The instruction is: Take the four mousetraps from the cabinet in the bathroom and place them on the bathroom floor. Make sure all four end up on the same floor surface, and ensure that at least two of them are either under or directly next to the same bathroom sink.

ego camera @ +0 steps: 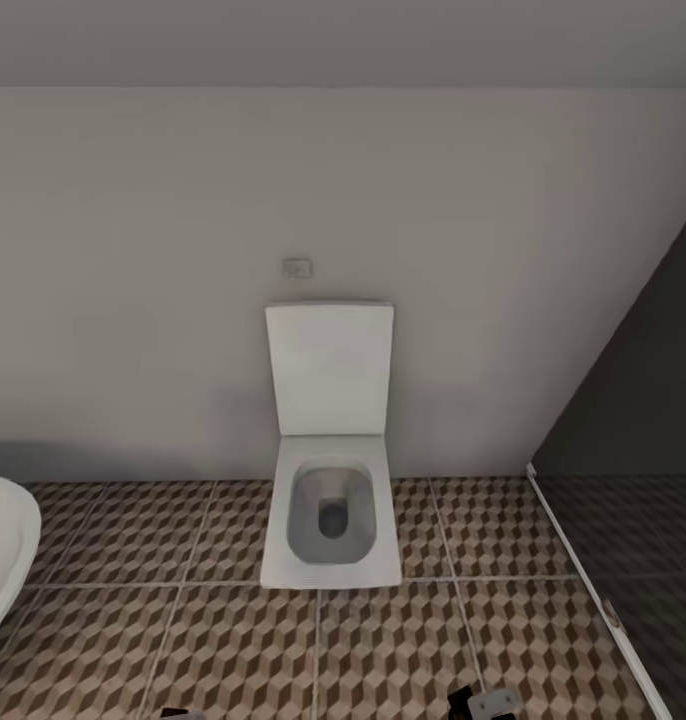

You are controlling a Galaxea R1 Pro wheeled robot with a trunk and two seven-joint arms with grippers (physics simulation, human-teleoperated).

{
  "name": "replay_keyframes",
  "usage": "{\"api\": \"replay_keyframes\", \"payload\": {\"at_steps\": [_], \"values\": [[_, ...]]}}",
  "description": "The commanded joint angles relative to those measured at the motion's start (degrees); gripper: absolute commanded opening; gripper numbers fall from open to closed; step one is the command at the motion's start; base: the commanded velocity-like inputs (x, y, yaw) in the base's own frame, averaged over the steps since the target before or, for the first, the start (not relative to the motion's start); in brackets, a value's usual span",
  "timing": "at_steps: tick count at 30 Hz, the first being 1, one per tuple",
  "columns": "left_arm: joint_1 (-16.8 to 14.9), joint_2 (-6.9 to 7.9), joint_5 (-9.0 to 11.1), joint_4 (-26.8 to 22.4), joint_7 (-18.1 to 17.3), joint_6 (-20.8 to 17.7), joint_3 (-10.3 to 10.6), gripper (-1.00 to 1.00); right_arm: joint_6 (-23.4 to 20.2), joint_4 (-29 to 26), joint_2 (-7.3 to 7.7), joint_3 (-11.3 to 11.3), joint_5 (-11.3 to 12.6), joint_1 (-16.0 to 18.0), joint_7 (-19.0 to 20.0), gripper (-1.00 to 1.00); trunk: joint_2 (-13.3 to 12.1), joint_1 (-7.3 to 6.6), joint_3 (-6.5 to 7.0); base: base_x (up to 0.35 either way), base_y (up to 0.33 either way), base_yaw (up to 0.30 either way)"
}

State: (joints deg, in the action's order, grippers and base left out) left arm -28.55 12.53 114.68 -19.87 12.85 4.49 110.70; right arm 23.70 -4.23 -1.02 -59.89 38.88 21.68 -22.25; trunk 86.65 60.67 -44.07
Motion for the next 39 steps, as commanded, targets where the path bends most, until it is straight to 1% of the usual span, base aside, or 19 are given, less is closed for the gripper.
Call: {"api": "replay_keyframes", "payload": {"at_steps": [1,6,13,16,17,19,20,21,23,25,29,30,32,35,37,39], "values": [[-0.1,0.05,0.5,-0.3,0.3,0.4,0.5,-1.00,0.2,0.0,0.02,-0.5,0.6,0.0,-0.2,-1.00,0.0,0.03,-0.05,0.287,0.113,0.000],[-0.1,0.12,0.5,-0.2,0.3,0.4,0.5,-1.00,0.2,0.0,-0.22,-0.5,0.5,0.0,-0.2,-1.00,0.0,0.03,-0.05,0.303,0.095,0.000],[-0.1,0.13,0.5,-0.1,0.3,0.4,0.5,-1.00,0.2,0.0,0.20,-0.5,0.7,0.0,-0.2,-1.00,0.0,0.03,-0.05,0.320,0.011,0.000],[-0.1,0.13,0.5,0.4,0.3,0.4,0.5,-1.00,0.2,-0.4,0.23,-0.4,0.5,0.0,-0.2,-1.00,0.0,0.03,-0.05,0.130,0.000,0.000],[-0.1,-0.42,0.5,4.0,0.4,0.4,0.1,-1.00,0.3,-0.9,0.20,-0.3,0.5,0.3,-0.3,-1.00,0.0,0.03,-0.05,0.005,0.000,0.000],[-0.1,-2.10,0.5,7.7,0.4,0.3,0.0,-1.00,0.4,-1.5,0.22,-0.2,0.5,0.7,-0.6,-1.00,0.0,0.03,-0.05,0.002,0.000,0.000],[-0.1,-2.55,0.5,8.8,0.5,0.2,0.0,-1.00,0.3,-1.6,0.24,-0.1,0.5,1.0,-0.7,-1.00,0.0,0.03,-0.05,0.002,0.000,0.000],[-0.2,-3.56,0.5,11.7,0.4,0.0,0.0,-1.00,0.1,-2.0,0.33,-0.1,0.6,2.4,-0.6,-1.00,0.0,0.03,-0.05,0.000,0.000,0.000],[-0.8,-4.36,0.5,14.2,0.5,-0.2,-0.1,-1.00,0.0,-2.2,0.41,-0.2,0.5,3.6,-0.4,-1.00,0.0,0.03,-0.05,0.000,0.000,0.000],[-2.1,-4.88,0.5,15.2,0.5,-0.3,-0.2,-1.00,-0.1,-2.1,0.41,-0.4,0.4,4.2,-0.3,-1.00,0.0,0.03,-0.05,0.000,0.000,0.000],[-4.3,-5.47,0.5,15.8,0.6,-0.4,-0.2,-1.00,-0.1,-2.0,0.41,-0.6,0.4,4.4,-0.2,-1.00,0.0,0.03,-0.05,0.000,0.000,0.000],[-5.2,-6.27,0.5,15.9,0.7,-0.4,-0.2,-1.00,-0.1,-1.9,0.41,-0.7,0.3,4.5,-0.1,-1.00,0.0,0.03,-0.05,0.000,0.000,0.000],[-6.0,-7.09,0.5,16.0,0.7,-0.5,-0.1,-1.00,-0.2,-2.0,0.46,-0.6,0.4,4.6,-0.2,-1.00,0.0,0.03,-0.05,0.000,0.000,0.000],[-7.6,-7.67,0.5,16.1,0.8,-1.1,-0.1,-1.00,0.0,-2.2,0.49,-0.7,0.3,4.9,-0.3,-1.00,0.0,0.03,-0.05,0.000,0.000,0.000],[-9.3,-7.82,0.5,16.2,0.8,-2.6,-0.1,-1.00,0.0,-2.3,0.52,-0.7,-0.6,5.1,-0.3,-1.00,0.0,0.03,-0.05,0.000,0.000,0.000],[-11.5,-7.85,0.5,16.3,0.7,-5.5,-0.1,-1.00,-0.3,-2.4,0.52,-0.6,-2.5,6.2,-0.5,-1.00,0.0,0.03,-0.05,0.000,0.000,0.000]]}}
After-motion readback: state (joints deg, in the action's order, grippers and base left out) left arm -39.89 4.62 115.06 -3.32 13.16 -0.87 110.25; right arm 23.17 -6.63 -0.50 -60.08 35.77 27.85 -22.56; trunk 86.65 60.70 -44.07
